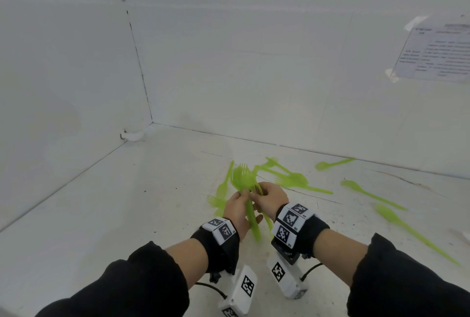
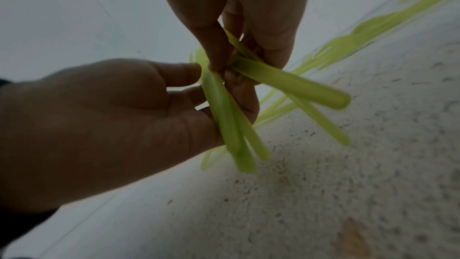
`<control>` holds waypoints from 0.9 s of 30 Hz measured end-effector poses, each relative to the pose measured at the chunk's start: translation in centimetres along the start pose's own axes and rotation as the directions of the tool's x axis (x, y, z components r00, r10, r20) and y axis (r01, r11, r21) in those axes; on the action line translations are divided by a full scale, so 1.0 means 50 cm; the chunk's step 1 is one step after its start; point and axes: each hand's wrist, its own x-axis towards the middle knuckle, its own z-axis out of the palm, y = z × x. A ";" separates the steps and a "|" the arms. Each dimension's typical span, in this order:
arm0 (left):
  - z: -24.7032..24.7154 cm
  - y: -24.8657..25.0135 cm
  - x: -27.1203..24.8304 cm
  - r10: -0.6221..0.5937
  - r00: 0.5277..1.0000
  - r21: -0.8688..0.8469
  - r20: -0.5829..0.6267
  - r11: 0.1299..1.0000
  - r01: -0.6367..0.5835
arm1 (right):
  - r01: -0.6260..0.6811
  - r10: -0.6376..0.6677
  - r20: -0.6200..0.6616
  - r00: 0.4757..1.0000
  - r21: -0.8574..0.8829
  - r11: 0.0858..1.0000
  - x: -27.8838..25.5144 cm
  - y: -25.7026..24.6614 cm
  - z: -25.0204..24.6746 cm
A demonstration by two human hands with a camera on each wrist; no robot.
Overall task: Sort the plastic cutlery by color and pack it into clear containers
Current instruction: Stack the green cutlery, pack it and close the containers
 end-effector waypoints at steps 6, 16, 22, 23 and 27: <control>0.007 0.000 -0.005 0.062 0.997 -0.005 -0.053 0.998 -0.062 | 0.055 -0.057 -0.140 0.988 -0.020 0.998 -0.022 -0.010 0.007; 0.002 0.001 -0.008 0.089 0.995 0.024 -0.035 0.996 -0.088 | -0.016 0.015 -0.005 1.000 -0.185 0.983 -0.017 -0.029 0.020; -0.003 0.001 -0.019 0.083 0.997 0.030 -0.004 0.996 -0.083 | -0.007 0.002 -0.053 0.999 -0.101 0.995 -0.020 -0.010 0.003; -0.003 0.002 -0.020 0.075 0.997 0.040 0.004 0.996 -0.075 | -0.010 0.006 -0.062 0.998 -0.072 0.997 -0.019 -0.006 0.000; 0.000 0.007 -0.018 0.077 0.997 0.051 -0.010 0.996 -0.076 | 0.022 -0.023 -0.013 1.000 -0.088 0.996 -0.014 0.001 -0.006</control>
